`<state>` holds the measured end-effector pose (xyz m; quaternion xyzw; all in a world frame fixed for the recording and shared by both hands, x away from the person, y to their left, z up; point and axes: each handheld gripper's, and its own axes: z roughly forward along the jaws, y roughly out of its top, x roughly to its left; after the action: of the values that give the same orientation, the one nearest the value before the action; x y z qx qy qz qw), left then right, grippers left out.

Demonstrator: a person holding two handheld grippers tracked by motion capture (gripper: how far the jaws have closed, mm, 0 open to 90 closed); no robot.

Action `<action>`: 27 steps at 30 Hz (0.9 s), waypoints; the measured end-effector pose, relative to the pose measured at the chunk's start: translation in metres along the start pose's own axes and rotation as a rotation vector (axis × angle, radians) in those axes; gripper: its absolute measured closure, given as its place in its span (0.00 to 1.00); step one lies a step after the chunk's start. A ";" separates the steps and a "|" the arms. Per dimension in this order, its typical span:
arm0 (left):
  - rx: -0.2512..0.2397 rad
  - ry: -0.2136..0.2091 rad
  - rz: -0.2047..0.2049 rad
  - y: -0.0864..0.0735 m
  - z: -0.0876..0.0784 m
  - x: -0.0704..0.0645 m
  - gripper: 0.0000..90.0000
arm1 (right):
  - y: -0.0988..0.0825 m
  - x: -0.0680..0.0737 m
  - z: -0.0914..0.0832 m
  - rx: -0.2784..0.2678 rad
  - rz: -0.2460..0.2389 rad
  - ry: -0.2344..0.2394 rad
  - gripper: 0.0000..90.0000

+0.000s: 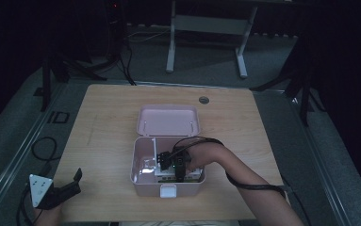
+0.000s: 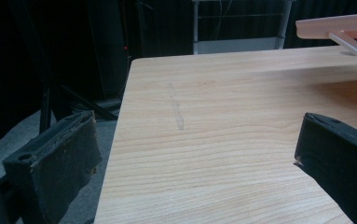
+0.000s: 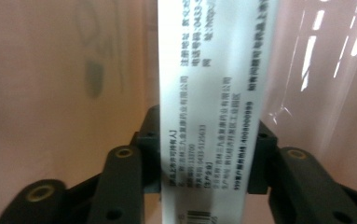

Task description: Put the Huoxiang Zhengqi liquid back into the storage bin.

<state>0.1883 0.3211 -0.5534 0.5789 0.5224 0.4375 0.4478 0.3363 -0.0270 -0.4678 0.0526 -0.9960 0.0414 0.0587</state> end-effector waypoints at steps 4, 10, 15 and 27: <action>0.002 -0.001 0.003 0.000 0.000 0.000 0.00 | -0.002 0.002 -0.012 -0.050 -0.007 -0.011 0.51; 0.002 -0.002 0.002 0.000 0.000 0.000 0.00 | -0.007 0.002 -0.033 -0.082 0.007 -0.036 0.43; 0.002 -0.004 0.002 0.000 0.000 0.000 0.00 | -0.017 0.005 -0.058 -0.124 0.015 -0.054 0.33; 0.002 -0.006 0.001 0.000 0.001 -0.001 0.00 | -0.072 0.004 -0.110 -0.283 0.070 -0.108 0.15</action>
<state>0.1888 0.3203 -0.5539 0.5810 0.5213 0.4353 0.4485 0.3522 -0.0891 -0.3528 0.0110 -0.9948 -0.1004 0.0102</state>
